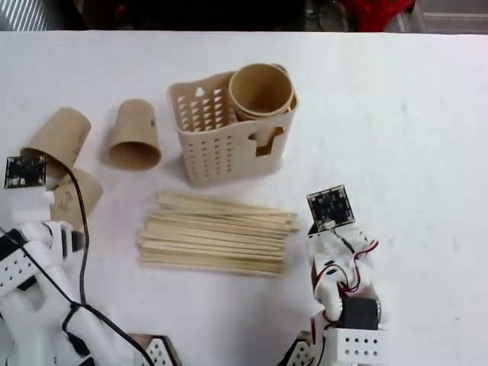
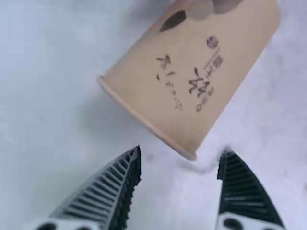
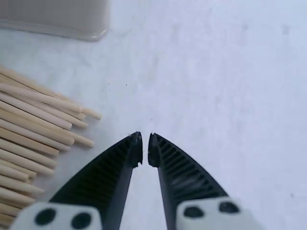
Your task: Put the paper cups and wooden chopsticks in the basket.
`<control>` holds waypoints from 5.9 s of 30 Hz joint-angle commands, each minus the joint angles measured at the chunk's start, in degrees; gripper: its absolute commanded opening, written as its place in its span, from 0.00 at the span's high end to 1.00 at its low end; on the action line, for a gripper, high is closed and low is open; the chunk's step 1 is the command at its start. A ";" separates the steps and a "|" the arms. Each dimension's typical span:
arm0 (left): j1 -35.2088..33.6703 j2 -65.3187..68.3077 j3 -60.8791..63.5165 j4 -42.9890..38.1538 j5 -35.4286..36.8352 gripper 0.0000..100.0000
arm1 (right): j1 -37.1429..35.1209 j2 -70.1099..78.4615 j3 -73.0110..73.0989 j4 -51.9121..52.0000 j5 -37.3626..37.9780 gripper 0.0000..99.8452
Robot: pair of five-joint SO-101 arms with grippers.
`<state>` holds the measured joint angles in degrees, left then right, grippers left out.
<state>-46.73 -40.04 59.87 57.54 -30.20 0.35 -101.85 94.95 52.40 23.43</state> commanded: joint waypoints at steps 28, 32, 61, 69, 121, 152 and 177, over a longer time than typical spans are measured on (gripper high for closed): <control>11.82 -1.10 9.67 -22.95 -1.32 0.98 | -0.48 -0.31 -0.18 -0.75 0.53 0.96; 11.56 -1.10 3.08 -12.57 -5.19 0.98 | -0.48 -0.31 -0.18 -0.75 0.53 0.96; 17.98 -1.10 -53.98 24.26 4.66 0.97 | -0.48 -0.31 -0.18 -0.75 0.53 0.96; 36.35 -0.57 -65.67 32.00 12.31 0.97 | -0.48 -0.31 -0.18 -0.75 0.53 0.96; 71.08 48.57 -112.62 38.59 14.68 0.87 | -0.48 -0.31 -0.18 -0.75 0.53 0.96; 72.48 60.00 -122.73 25.76 14.95 0.87 | -0.57 -0.31 -0.18 -0.84 0.53 0.96; 66.95 70.46 -122.37 25.93 15.21 0.87 | -0.57 -0.31 -0.26 -0.84 0.53 0.96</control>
<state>22.90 27.82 -61.71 81.63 -14.81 0.35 -101.85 94.95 52.40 23.43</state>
